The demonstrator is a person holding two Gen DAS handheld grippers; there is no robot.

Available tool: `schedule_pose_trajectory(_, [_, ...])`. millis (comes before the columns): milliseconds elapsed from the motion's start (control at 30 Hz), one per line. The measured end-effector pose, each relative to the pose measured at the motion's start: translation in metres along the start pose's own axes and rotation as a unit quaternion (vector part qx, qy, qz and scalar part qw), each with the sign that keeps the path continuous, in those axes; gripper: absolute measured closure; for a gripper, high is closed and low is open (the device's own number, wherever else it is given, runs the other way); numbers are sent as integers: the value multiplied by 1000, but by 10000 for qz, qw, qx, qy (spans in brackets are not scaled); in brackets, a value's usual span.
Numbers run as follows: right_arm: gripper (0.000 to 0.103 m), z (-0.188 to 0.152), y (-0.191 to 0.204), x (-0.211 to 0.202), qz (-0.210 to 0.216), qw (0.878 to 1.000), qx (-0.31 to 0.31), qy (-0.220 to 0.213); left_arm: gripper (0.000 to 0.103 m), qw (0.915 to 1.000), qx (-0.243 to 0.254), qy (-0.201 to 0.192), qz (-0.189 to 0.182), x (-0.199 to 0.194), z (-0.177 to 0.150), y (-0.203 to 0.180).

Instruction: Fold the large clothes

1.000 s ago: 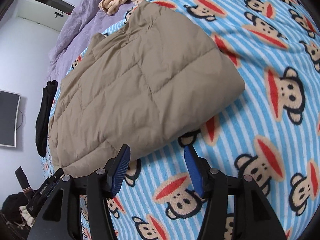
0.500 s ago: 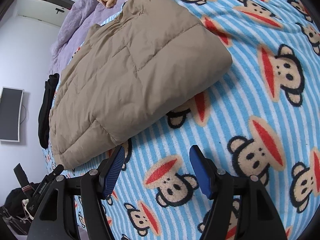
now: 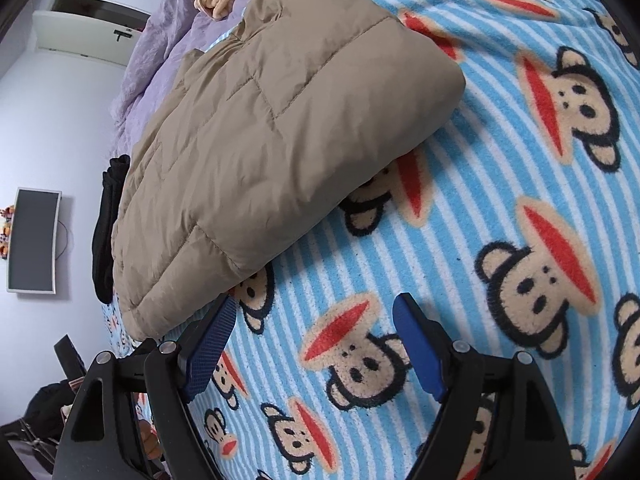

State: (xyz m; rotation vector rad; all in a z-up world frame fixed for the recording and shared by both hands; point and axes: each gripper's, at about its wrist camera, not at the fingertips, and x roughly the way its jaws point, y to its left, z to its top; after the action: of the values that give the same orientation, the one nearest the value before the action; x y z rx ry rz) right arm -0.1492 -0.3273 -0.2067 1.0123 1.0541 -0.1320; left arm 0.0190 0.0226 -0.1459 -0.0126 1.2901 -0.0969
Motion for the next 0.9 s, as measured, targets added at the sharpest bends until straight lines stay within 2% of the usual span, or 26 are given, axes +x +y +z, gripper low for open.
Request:
schedule_pose_trajectory(233, [19, 0, 11, 3, 268, 9992, 185, -224, 1, 9991, -335, 112, -217, 7, 3, 24])
schedule_pose_trajectory(367, [19, 4, 13, 10, 493, 9975, 406, -294, 1, 9957, -584, 164, -705, 11, 8, 41])
schedule_pose_trajectory(467, [18, 10, 12, 19, 682, 9951, 624, -340, 1, 9906, -818, 154, -1083, 12, 10, 50])
schedule_pose_trajectory(500, [6, 11, 10, 21, 758, 9941, 702, -344, 1, 9889, -889, 139, -1182, 13, 10, 53])
schedule_pose_trajectory(533, [0, 13, 9, 24, 831, 9927, 806, -334, 1, 9874, -952, 127, -1261, 13, 11, 56])
schedule_pose_trajectory(700, [0, 26, 0, 38, 1073, 9861, 1231, -302, 1, 9785, -1259, 115, -1627, 22, 14, 72])
schedule_pose_trajectory(900, [0, 40, 10, 47, 1321, 9829, 1253, -263, 1, 9652, -1630, 158, -2037, 42, 26, 94])
